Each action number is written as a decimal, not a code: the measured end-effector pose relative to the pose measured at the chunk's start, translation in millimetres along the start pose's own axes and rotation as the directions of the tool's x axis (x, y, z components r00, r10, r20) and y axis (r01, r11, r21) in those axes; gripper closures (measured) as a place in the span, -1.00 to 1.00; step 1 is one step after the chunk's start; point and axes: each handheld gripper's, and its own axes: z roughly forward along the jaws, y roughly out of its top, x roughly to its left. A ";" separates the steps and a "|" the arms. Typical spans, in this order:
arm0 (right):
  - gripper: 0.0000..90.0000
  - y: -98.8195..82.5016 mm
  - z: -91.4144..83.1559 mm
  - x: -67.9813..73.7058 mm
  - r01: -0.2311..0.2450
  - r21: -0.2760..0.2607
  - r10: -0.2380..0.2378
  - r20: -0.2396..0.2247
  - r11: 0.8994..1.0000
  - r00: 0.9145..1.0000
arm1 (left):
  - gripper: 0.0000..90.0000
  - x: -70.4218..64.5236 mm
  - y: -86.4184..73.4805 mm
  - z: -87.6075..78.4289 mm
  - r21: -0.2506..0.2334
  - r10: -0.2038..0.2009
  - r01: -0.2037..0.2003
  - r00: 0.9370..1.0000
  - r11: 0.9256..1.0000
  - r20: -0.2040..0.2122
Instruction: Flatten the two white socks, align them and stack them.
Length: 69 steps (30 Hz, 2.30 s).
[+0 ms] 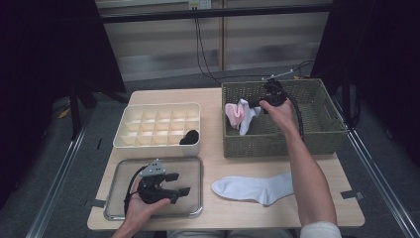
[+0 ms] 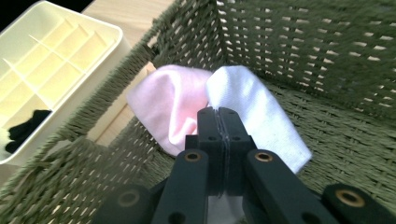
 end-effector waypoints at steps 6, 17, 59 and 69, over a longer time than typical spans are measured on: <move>0.98 -2.7 -16.9 -0.9 -0.008 -0.058 0.007 -0.016 0.998 1.000 | -0.40 0.1 0.1 0.3 0.001 0.002 -0.002 1.000 1.000 0.001; 0.98 -6.1 -45.0 0.9 -0.008 -0.138 0.003 -0.038 0.990 0.999 | -0.40 -0.1 0.7 1.2 0.008 0.003 -0.003 1.000 1.000 0.000; 0.98 -2.2 -105.4 35.6 0.007 -0.335 -0.060 -0.148 0.942 0.987 | -0.43 0.4 1.3 1.3 -0.018 0.003 -0.003 1.000 1.000 0.003; 0.98 0.8 -120.4 43.8 0.022 -0.358 -0.080 -0.147 0.934 0.986 | -0.46 1.5 1.7 1.1 -0.032 -0.006 0.006 1.000 0.999 0.013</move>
